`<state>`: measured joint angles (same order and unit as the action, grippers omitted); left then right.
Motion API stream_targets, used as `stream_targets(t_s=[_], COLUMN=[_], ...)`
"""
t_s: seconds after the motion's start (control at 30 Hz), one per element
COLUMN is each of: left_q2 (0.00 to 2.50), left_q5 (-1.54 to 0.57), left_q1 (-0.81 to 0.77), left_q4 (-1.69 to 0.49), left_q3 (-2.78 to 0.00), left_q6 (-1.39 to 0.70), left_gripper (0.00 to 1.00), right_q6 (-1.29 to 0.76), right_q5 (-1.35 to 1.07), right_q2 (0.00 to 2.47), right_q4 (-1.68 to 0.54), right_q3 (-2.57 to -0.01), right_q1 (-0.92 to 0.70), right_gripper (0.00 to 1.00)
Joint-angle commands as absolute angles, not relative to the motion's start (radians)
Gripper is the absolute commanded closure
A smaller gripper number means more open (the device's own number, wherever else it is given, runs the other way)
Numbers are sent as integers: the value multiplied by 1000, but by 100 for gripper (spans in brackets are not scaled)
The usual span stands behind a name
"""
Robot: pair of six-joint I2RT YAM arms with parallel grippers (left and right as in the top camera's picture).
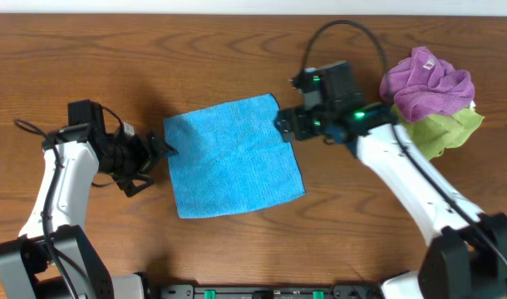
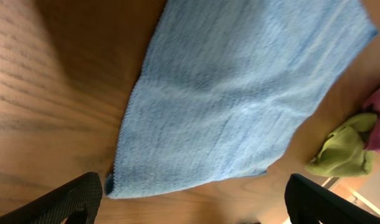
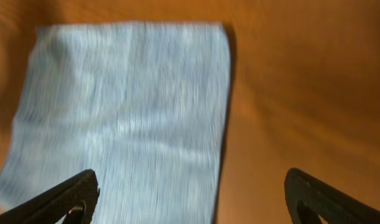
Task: Fold the cloth
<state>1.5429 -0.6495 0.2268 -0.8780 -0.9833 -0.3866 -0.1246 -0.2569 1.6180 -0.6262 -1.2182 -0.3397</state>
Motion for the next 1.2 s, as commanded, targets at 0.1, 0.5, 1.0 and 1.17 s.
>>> stream_targets(t_s=[0.1,0.5,1.0,1.17], left_q2=[1542,1542,1542,1542], left_q5=[-710,-813,-814,-840], left_q1=[231,209,65,73], left_q4=[-807,-497,-358,-358], left_q3=[-842,-605,-554,-554], left_q6=[-391,-554,-680,-662], left_gripper=[5,0,94,94], right_q6=[-64,-46,-24,-29], right_q5=[-482,-543,-513,-532], right_q2=[1608,1608,1608,1608], right_q4=[-750,-838,-891,-778], right_q3=[-1220,-1214,-1176,-1038], right_q1=[-216,-151,-152,-152], right_gripper=[6,7,7,8])
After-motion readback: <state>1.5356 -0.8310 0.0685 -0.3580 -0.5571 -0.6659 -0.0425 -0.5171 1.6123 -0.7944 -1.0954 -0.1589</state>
